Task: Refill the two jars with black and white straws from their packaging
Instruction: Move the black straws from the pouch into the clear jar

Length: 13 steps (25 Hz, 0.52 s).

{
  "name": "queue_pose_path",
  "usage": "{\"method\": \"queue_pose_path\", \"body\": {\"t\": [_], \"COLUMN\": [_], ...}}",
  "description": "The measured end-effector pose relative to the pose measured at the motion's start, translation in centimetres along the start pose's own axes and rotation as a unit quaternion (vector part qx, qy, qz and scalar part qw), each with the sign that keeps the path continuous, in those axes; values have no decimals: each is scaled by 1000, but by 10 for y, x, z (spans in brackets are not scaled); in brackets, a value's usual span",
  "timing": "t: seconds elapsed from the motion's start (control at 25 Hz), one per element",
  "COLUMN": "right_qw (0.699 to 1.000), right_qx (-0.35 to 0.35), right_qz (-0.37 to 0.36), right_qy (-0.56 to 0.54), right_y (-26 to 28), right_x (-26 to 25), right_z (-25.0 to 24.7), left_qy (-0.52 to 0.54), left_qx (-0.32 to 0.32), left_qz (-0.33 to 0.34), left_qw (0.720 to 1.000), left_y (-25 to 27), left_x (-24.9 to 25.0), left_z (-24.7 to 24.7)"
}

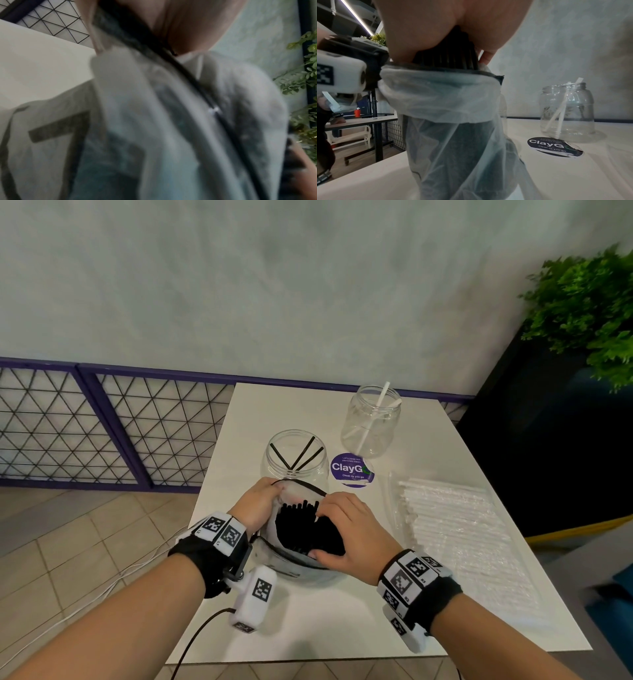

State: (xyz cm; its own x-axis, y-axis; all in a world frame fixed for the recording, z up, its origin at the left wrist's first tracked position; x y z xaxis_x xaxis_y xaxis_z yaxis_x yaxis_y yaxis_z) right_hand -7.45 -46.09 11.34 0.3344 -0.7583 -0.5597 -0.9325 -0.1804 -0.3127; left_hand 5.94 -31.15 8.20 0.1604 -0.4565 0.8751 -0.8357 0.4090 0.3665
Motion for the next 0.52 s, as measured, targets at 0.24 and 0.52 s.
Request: {"method": "queue_pose_path", "body": {"t": [0.24,0.52], "right_qw": [997,996], "right_qx": [-7,-34], "right_qz": [58,-1], "right_qy": [47,81], "right_y": [-6,-24], "right_x": [6,-23], "right_z": [-7,-4], "left_qy": [-153,-147], "left_qx": [-20,-7], "left_qz": [10,-17], "left_qw": [988,989], "left_y": [11,10], "left_x": [-2,-29], "left_z": [-17,-22]}}
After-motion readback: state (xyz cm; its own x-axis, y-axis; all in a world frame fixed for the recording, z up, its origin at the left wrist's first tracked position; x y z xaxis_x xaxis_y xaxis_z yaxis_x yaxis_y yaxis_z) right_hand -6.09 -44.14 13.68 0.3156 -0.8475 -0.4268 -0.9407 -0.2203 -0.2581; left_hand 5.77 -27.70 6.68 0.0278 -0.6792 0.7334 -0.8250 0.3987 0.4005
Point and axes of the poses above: each hand's wrist, its own y-axis away from the middle knuckle, its own z-axis out of the palm, x = y × z, the point moved 3 cm from there along -y, towards the middle knuckle, and after that the axes turned 14 degrees about -y, right-handed, at the moved point
